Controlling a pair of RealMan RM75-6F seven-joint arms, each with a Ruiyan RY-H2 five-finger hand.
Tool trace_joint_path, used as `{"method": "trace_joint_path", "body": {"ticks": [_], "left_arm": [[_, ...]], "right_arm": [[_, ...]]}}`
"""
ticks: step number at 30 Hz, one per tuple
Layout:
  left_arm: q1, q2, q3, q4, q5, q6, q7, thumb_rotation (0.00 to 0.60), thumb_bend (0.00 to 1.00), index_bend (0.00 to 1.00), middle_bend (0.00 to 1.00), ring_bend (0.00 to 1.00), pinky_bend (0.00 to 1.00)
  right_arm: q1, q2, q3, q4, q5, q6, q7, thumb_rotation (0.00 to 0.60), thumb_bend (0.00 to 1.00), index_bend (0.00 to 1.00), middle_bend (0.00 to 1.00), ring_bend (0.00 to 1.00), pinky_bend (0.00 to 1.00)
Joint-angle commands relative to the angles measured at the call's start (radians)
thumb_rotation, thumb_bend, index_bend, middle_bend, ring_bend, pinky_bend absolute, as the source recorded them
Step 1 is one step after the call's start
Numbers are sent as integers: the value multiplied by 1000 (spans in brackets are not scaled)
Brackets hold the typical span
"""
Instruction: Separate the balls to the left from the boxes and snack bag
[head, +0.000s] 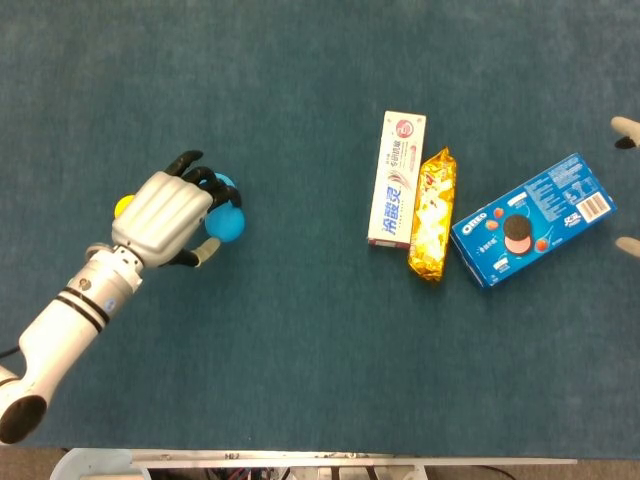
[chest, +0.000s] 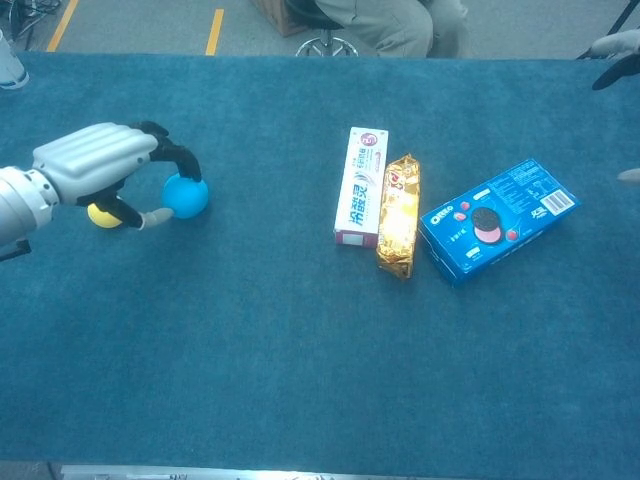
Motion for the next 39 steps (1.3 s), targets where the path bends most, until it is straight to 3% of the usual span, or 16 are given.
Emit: {"method": "trace_joint_path", "body": {"ticks": [1,10,18,24,33,39], "left_arm": [[17,-3,10,14,19,13,-10,600,369,305,423,222,92],[57,-55,32,93,63,22,-45,600,369,301,392,221,92],[72,-87,27,143,89,23,-74,600,369,237,229,129,92],[77,-100,17,171,97,20,-94,600,369,186,71,0,90],[73,-68,-12,138,99,22,-99,600,369,180,63,0,90],[84,-32,-70,101,70,76,-110,600,369,180,82,0,90]], "right_arm": [[0,2,0,-2,1,0,0,600,0,17,232,138,265],[-5,14,0,-7,4,8,7,600,0,17,232,138,265],[-5,24,1,-20,5,10,6,600,0,17,232,138,265],[-3,28,0,-22,7,5,8,600,0,17,232,138,265],[-6,32,3,-25,4,15,9,600,0,17,232,138,265],[-17,30,-2,-20,5,26,12,600,0,17,232,138,265]]}}
